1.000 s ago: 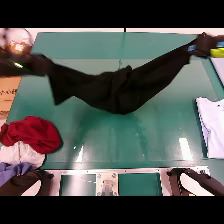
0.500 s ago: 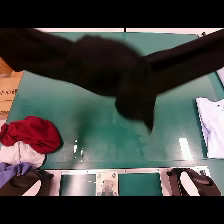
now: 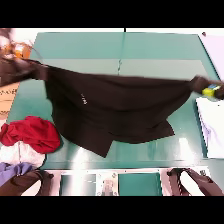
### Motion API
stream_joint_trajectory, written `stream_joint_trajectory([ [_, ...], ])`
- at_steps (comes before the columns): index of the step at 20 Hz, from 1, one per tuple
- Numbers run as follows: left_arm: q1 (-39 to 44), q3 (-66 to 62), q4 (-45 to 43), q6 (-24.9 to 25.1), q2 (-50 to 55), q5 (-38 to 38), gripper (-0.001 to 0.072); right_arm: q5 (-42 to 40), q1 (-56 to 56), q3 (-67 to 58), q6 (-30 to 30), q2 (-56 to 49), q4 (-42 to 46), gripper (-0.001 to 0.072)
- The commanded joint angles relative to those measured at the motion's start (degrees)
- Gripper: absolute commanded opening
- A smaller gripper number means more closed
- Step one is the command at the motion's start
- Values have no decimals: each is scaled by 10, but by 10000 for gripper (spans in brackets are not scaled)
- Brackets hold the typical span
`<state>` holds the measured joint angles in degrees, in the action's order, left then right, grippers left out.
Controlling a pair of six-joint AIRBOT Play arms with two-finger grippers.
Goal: Fold the shirts.
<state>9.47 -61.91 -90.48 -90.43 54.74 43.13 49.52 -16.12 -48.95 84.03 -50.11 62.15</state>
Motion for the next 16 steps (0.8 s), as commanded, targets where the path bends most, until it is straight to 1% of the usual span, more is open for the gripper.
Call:
stream_joint_trajectory([
  [1, 0, 54, 56, -17, 113, -173, 26, -94, 0, 80, -27, -118, -2, 20],
  [3, 0, 9, 118, -16, 196, -222, 26, -123, 0, 59, -29, -181, -10, 20],
  [5, 0, -54, 150, -7, 262, -218, 26, -136, 0, 18, -48, -230, -33, 20],
  [6, 0, -85, 155, -7, 286, -205, 26, -137, 0, -7, -52, -247, -32, 20],
  [8, 0, -142, 157, -7, 312, -146, 28, -136, 0, -54, -52, -273, -32, 20],
  [9, -2, -163, 152, -6, 313, -110, 28, -137, 0, -76, -54, -282, -32, 20],
  [10, -7, -185, 141, -6, 313, -81, 27, -140, 0, -104, -68, -293, -32, 20],
  [11, -17, -208, 145, -6, 313, -58, 26, -140, 0, -140, -72, -308, -32, 20],
  [12, -27, -226, 153, -5, 313, -52, 26, -139, 0, -186, -71, -328, -32, 20],
  [13, -34, -240, 165, 3, 313, -61, 26, -131, 0, -228, -71, -348, -33, 20],
  [16, -35, -249, 203, 22, 316, -123, 26, -84, 7, -352, -71, -418, -41, 20],
])
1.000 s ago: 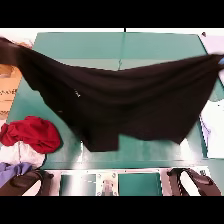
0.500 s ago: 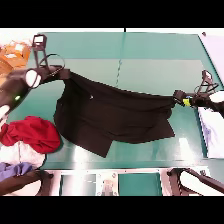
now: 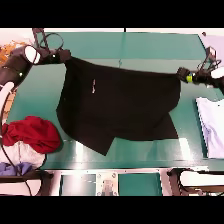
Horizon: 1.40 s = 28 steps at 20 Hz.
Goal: Fold the shirts.
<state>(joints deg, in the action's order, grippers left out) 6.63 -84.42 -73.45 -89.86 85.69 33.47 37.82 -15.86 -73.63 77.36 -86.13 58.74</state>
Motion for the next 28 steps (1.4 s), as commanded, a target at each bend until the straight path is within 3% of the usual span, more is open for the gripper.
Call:
stream_joint_trajectory([
  [1, -5, -24, 48, 19, 15, -40, 26, 44, 7, -139, -4, -79, -7, 20],
  [5, -4, -25, 64, 19, 62, -56, 28, 68, 13, -211, -5, -148, -26, 22],
  [6, -5, -25, 64, 19, 68, -45, 186, 68, 10, -211, -5, -150, -19, 121],
  [7, -11, -26, 62, 18, 69, -26, 640, 70, 2, -211, -5, -148, -15, 408],
  [8, -23, -35, 63, 16, 67, 11, 647, 82, -13, -211, -4, -141, -12, 548],
  [10, -57, -63, 63, 16, 60, 129, 640, 155, -61, -212, 29, -118, -9, 512],
  [12, -90, -76, 62, 19, 45, 226, 625, 256, -116, -211, 34, -98, -9, 18],
  [13, -104, -78, 62, 19, 39, 254, 401, 303, -139, -209, 37, -90, -9, 22],
  [14, -118, -78, 63, 30, 35, 275, 90, 345, -159, -199, 37, -77, -9, 21],
  [15, -126, -78, 64, 40, 31, 296, 26, 372, -173, -178, 40, -59, -9, 21],
  [19, -122, -59, 68, 62, 16, 399, 24, 384, -207, 40, 65, 97, 31, 20],
  [23, -111, 118, 104, 94, -102, 376, 24, 337, -235, 301, 107, 260, 58, 46],
  [25, -114, 234, 110, 95, -192, 374, 24, 315, -235, 395, 122, 286, 33, 364],
  [26, -117, 289, 111, 91, -239, 374, 24, 296, -235, 427, 121, 284, 15, 434],
  [28, -117, 376, 109, 70, -324, 372, 24, 225, -235, 476, 110, 283, -13, 434],
])
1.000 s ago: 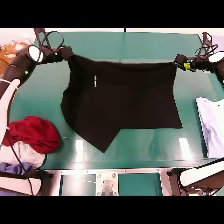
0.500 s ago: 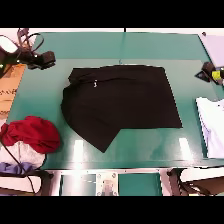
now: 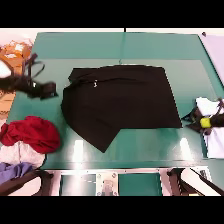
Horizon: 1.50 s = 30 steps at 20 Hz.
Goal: Fold the shirts.
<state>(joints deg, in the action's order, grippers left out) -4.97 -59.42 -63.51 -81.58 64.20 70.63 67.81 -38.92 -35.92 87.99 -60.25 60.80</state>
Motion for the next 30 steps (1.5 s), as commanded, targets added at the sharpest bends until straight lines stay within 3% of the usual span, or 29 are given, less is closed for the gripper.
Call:
stream_joint_trajectory([
  [1, -1, 160, 10, -28, -144, -4, 24, -108, -4, 112, 2, 18, -42, 434],
  [4, -1, 233, 10, -70, -209, -1, 24, -188, -4, 117, -13, -24, -96, 435],
  [6, -1, 261, 10, -101, -221, -2, 26, -216, -4, 116, -63, -63, -177, 431],
  [7, -1, 271, 10, -120, -221, -8, 26, -222, -4, 116, -96, -83, -218, 393],
  [8, -1, 280, 10, -148, -221, -16, 28, -224, -4, 116, -128, -101, -246, 270],
  [9, -1, 289, 12, -160, -221, -28, 87, -223, -4, 113, -156, -118, -258, 66],
  [10, -1, 296, 12, -159, -221, -35, 440, -221, -5, 109, -169, -127, -258, 23],
  [11, -1, 303, 12, -163, -221, -40, 720, -219, -5, 105, -178, -128, -256, 23],
  [12, -1, 312, 13, -172, -221, -45, 644, -211, -5, 97, -188, -128, -256, 22],
  [16, -1, 382, 94, -167, -208, -169, 640, -179, -5, 70, -198, -128, -254, 22],
  [23, -1, 429, 381, 58, -52, -339, 638, -178, -5, 67, -212, -128, -254, 22],
  [24, -1, 429, 412, 89, -31, -347, 497, -178, -5, 67, -212, -128, -254, 22],
  [26, -1, 429, 463, 172, -4, -335, 84, -176, -5, 67, -212, -128, -254, 22],
  [27, -1, 429, 474, 205, 3, -317, 26, -174, -5, 66, -212, -128, -254, 22],
  [30, -12, 411, 446, 208, 3, -252, 24, -129, -4, 46, -212, -120, -255, 21],
])
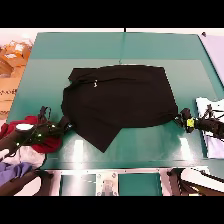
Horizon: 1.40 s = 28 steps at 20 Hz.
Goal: Fold the shirts.
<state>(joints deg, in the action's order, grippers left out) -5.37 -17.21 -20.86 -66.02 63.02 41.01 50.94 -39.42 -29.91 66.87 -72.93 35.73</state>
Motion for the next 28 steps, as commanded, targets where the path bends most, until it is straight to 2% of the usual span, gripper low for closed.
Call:
stream_joint_trajectory([
  [1, -22, -32, 10, 53, 10, 77, 24, 63, 1, -30, 0, 21, -8, 21],
  [4, -50, -143, -13, 43, -56, 165, 23, 145, 1, -103, 16, 102, -53, 21],
  [7, -52, -323, -37, 6, -155, 194, 24, 192, 0, -212, 28, 206, -121, 21],
  [10, -52, -535, -38, 4, -212, 194, 25, 172, -1, -353, 72, 290, -126, 21],
  [13, -52, -732, -45, 5, -227, 198, 26, 85, -1, -477, 108, 342, -126, 21],
  [17, -52, -930, -80, 2, -227, 205, 26, 27, -1, -612, 110, 362, -122, 21],
  [20, -52, -972, -110, -45, -227, 215, 26, 2, -1, -642, 110, 362, -102, 21],
  [23, -52, -944, -190, -113, -216, 245, 26, 1, 0, -624, 125, 348, -46, 21],
  [25, -52, -888, -213, -127, -200, 262, 26, 9, 1, -579, 123, 325, -46, 21],
  [28, -52, -749, -197, -130, -156, 259, 26, 15, 53, -471, 65, 270, -46, 21],
])
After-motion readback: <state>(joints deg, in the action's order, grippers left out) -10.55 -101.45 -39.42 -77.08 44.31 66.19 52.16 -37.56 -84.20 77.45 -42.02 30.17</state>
